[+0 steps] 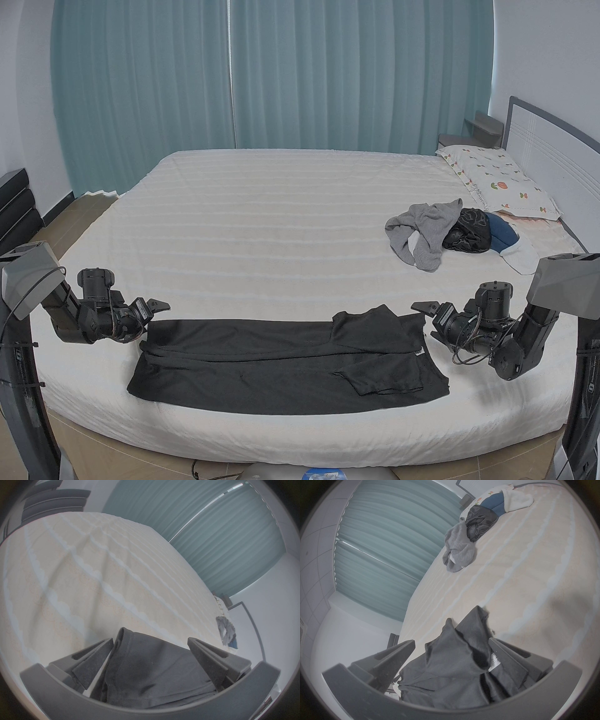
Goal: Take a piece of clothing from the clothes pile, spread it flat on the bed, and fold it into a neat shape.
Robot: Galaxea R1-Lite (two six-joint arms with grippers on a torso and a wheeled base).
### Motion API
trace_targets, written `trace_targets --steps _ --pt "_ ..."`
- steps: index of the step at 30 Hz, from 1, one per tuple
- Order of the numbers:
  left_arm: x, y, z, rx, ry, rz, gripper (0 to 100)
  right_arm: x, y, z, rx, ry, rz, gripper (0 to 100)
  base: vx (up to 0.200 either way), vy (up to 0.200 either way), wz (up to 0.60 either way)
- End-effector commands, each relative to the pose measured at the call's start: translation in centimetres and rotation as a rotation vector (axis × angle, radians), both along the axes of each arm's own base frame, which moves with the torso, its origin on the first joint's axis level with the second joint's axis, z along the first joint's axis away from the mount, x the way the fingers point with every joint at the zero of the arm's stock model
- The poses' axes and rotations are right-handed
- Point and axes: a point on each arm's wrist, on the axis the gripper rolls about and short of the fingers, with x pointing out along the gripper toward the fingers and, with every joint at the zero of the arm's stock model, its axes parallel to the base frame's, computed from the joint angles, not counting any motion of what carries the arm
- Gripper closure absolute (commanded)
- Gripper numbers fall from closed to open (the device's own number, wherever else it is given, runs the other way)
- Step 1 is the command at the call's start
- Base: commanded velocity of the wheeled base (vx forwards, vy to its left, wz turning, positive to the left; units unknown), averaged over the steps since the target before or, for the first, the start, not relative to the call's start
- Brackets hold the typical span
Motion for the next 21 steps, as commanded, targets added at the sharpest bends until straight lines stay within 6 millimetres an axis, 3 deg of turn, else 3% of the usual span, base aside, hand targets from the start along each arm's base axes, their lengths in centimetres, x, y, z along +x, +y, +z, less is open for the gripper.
trace_targets --steps 1,21 --pt "0.3 -0.5 -1.2 0.011 0.023 -0.005 100 0.5 -0.2 -0.6 -0.001 0.005 -0.006 0 0.000 0.000 0.00" --pt "1.6 0.2 -1.2 -0.003 0.021 0.160 100 1.4 -0.3 -1.2 -0.029 0.013 -0.045 0 0.000 0.000 0.00"
